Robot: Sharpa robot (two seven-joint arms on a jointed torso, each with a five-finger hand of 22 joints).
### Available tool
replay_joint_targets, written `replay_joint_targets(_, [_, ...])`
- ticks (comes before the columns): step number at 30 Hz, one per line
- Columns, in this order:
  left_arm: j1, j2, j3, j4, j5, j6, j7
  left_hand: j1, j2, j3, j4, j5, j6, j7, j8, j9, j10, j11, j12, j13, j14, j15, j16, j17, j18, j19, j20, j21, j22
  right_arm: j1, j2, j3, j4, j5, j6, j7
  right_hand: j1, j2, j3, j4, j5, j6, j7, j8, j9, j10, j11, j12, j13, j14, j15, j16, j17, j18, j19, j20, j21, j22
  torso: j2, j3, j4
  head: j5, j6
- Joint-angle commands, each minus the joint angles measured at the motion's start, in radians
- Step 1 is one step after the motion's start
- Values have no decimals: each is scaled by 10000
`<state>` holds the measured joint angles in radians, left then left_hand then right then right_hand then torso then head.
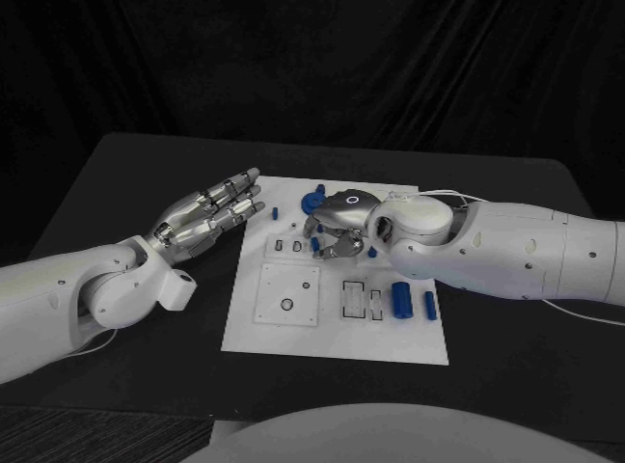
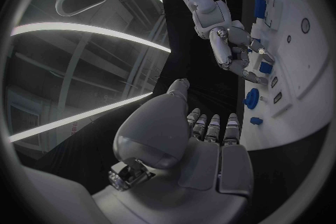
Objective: Assemble the parts on the task board
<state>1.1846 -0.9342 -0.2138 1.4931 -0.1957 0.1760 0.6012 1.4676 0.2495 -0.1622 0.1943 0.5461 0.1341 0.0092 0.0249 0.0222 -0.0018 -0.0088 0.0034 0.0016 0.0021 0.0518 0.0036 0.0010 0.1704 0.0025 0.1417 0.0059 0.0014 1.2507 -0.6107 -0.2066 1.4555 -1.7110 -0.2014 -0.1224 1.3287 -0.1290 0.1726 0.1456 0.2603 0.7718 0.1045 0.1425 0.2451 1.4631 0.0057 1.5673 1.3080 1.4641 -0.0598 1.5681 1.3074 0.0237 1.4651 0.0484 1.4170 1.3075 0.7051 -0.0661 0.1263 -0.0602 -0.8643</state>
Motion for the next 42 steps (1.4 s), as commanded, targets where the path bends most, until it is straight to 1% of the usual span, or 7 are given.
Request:
replay_joint_targets(1, [-7,22,8,2,4,116,116,15,107,7,-62,53,-15,72,36,7,18,66,-34,-16,-21,76,-36,-10,-112,-25,63,-59,-14,-37,-6,-9,-7,-76,200,-219,-179,-42,-212,68,-662,-313,-29,-244,-200,1077,25,35,2628,1067,52,27,2634,165,339,67,-64,2099,3,1,-5,7,-11])
replay_joint_targets(14, [-8,16,8,-17,4,88,107,15,107,7,-62,53,-15,72,36,7,18,66,-34,-16,-21,76,-36,-10,-112,-25,63,-59,-14,11,-494,-8,321,-75,-1744,683,-549,-1615,-2848,1558,-2019,-4510,-550,-1095,-1745,1077,-396,35,2628,1067,-283,27,2634,189,309,-219,-196,2071,5,2,-5,15,23])
replay_joint_targets(24, [-7,18,10,10,5,-635,203,-64,26,40,-207,50,54,138,59,19,18,64,-34,-16,-21,-94,-36,-10,-40,-25,3,-59,-14,1009,-1594,-7,1160,336,-3831,1414,-1967,-1778,-3983,1550,-1874,-6660,-1927,-1263,-2260,379,-1092,-682,1766,731,-832,-1215,1555,380,-19,-704,-1041,1784,1,7,-1,34,224])
replay_joint_targets(32, [41,64,14,-4,6,-1330,-129,-216,-38,-14,-176,-277,132,147,86,26,18,25,-34,-16,-21,-107,-36,-10,7,-25,7,-59,-14,1899,-2507,-8,1338,1433,-4417,1570,-4195,-1690,-4803,1591,-1750,-6626,-1922,-1240,-2257,91,-1197,-1038,1364,701,-940,-1416,1384,425,-121,-843,-1337,1682,-27,31,-31,54,593])
replay_joint_targets(36, [197,83,16,38,6,-1739,-403,-390,-203,-192,22,-1280,111,141,79,19,18,26,-34,-16,-21,-67,-36,-10,25,-25,54,-59,-14,2044,-2778,-8,1251,1746,-4545,1636,-5459,-1704,-4783,1587,-1755,-6536,-2200,-1222,-2243,212,-1247,-943,1457,732,-987,-1403,1387,407,-74,-893,-1290,1697,-85,63,-60,79,747])
replay_joint_targets(39, [371,67,18,83,6,-2077,-769,-944,-487,-809,952,-3278,120,210,77,21,26,256,-30,-12,-21,58,-36,-10,54,-17,223,-50,-7,2100,-2914,-9,1094,1919,-4582,1560,-5685,-1681,-4782,1583,-1736,-6497,-2221,-1216,-2238,253,-1264,-910,1489,750,-1004,-1375,1408,398,-48,-911,-1259,1708,-178,110,-109,81,697])
replay_joint_targets(42, [632,20,19,71,-20,-2269,-1405,-1932,-825,-1506,964,-4945,337,82,131,63,2034,1629,1304,610,1157,728,844,499,-64,570,737,373,276,2084,-2877,-10,795,2289,-4975,2121,-5664,-1560,-4651,1575,-1662,-5679,-1407,-997,-2092,328,-1215,-855,1535,780,-1021,-1351,1419,350,62,-947,-1063,1775,-382,197,-168,76,534])
